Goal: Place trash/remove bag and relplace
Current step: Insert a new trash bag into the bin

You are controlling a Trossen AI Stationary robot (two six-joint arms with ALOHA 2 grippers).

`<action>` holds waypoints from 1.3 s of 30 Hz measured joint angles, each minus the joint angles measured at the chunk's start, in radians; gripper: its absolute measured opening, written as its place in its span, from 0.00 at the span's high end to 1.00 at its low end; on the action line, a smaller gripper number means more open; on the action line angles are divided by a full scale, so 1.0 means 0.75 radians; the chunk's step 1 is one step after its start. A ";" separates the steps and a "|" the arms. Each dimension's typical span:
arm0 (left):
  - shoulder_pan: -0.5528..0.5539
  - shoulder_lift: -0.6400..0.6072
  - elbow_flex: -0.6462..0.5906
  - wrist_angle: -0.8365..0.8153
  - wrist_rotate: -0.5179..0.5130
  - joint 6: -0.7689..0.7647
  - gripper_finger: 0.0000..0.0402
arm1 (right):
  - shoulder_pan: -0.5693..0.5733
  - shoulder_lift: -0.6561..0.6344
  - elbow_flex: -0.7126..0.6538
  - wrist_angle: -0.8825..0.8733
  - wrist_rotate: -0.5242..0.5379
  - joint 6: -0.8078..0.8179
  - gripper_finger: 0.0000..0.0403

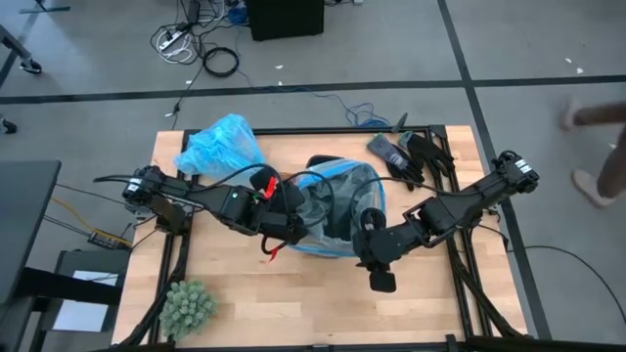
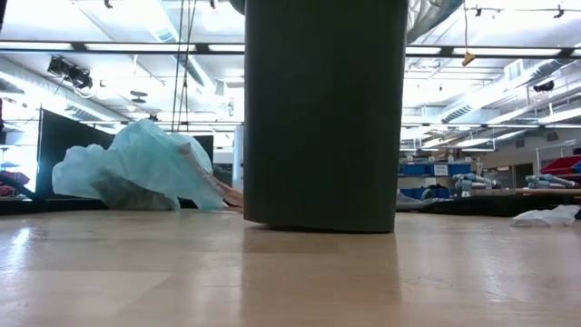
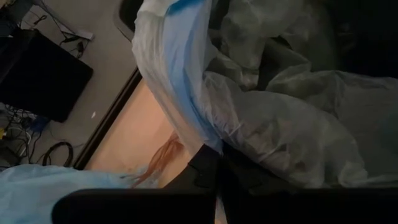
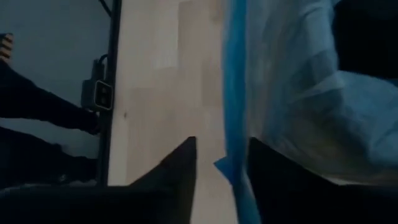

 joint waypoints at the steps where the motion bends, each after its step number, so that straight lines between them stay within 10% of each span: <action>1: 0.000 0.000 0.000 0.000 -0.001 0.000 0.96 | 0.000 -0.001 0.000 0.012 -0.017 -0.006 0.65; 7: -0.001 -0.001 0.002 0.002 -0.003 0.004 0.96 | -0.006 -0.045 -0.001 0.233 -0.228 -0.023 0.53; 22: -0.001 -0.002 0.002 -0.002 -0.042 -0.028 0.96 | -0.073 -0.220 0.001 0.170 -0.357 -0.064 0.59; 33: -0.001 -0.003 0.002 -0.004 -0.081 -0.032 0.96 | -0.243 -0.275 0.002 0.137 0.308 -0.657 0.61; 39: -0.001 -0.003 0.002 -0.004 -0.104 -0.036 0.96 | -0.459 -0.200 0.002 0.270 0.362 -1.068 0.61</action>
